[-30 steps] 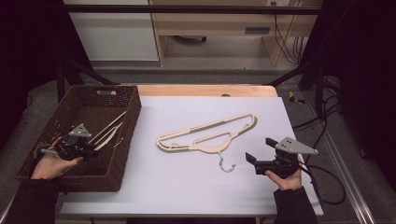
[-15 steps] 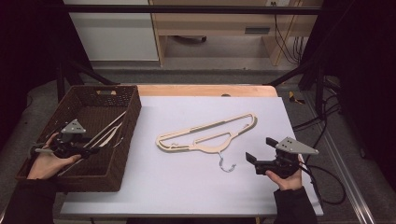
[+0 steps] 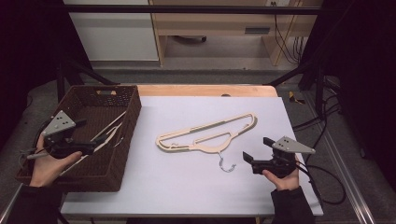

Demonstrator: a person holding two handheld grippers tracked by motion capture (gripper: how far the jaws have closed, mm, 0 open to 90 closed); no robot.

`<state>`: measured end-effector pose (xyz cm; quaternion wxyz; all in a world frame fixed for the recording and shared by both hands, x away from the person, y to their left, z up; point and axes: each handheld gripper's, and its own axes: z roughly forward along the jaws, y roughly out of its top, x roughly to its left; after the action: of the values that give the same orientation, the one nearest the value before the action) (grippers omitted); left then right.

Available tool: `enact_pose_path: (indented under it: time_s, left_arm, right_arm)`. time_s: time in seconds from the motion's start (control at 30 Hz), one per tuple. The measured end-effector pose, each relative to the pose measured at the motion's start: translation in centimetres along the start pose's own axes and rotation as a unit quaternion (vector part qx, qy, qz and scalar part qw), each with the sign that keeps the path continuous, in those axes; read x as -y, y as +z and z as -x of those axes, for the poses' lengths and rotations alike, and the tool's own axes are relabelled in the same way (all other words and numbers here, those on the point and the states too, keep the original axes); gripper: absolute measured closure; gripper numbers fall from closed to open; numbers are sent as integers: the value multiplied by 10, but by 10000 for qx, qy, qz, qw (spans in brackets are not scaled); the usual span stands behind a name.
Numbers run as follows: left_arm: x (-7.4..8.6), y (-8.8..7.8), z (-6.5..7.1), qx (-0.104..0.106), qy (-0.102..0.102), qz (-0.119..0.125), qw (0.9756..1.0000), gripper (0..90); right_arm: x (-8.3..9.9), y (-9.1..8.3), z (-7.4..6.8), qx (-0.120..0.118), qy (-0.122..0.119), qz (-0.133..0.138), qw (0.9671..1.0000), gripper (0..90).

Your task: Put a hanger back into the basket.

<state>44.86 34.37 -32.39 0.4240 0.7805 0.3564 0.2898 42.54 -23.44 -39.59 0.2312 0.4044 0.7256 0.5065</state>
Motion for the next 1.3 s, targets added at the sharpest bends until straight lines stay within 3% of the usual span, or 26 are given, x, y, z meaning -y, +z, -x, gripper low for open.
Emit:
enact_pose_path:
  time_s: [0.07,0.17,0.33,0.37,0.5,0.8,0.93,1.3]
  left_arm:
    - [-6,0,10,9,-69,225,9997,98]
    - [-11,2,25,229,-185,574,9979,96]
    - [-16,12,55,524,-361,993,9930,97]
    - [-17,16,64,637,-436,1100,9909,97]
    - [-16,30,86,802,-502,1175,9886,100]
    - [-2,69,120,1093,-571,871,9885,105]
    - [3,79,131,1140,-475,713,9898,97]
    - [24,103,144,1344,-401,309,9896,85]
  right_arm:
    - [0,2,-1,-22,-19,-16,10000,58]
    - [-1,5,-4,-18,27,-13,10000,59]
    - [-2,11,-8,-9,93,-84,9999,58]
    - [-2,12,-8,-6,92,-86,9999,58]
    - [-2,19,-13,-63,161,-85,9998,58]
    - [1,33,-19,-90,209,-216,9995,65]
    - [4,39,-20,-84,290,-253,9992,74]
    - [14,65,-25,-15,303,-595,9978,133]
